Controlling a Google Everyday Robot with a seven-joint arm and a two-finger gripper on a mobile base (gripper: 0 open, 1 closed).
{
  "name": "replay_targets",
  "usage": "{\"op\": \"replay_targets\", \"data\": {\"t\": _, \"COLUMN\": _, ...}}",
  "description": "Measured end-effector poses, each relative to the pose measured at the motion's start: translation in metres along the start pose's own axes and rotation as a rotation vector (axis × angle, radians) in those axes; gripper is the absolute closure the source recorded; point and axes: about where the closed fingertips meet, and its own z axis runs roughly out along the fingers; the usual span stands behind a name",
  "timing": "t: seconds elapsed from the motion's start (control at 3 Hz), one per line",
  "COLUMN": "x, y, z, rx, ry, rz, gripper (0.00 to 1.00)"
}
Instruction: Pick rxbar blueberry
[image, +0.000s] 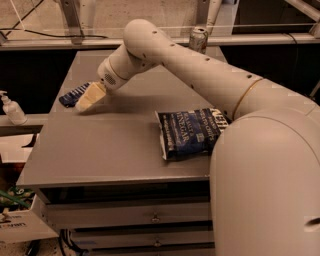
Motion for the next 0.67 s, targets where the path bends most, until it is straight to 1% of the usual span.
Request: {"op": "replay_targets", "data": {"t": 0.67, "x": 0.0056, "y": 0.0015, "z": 0.0021, "rx": -0.003, "ry": 0.0, "rz": 0.021, "gripper": 0.64}}
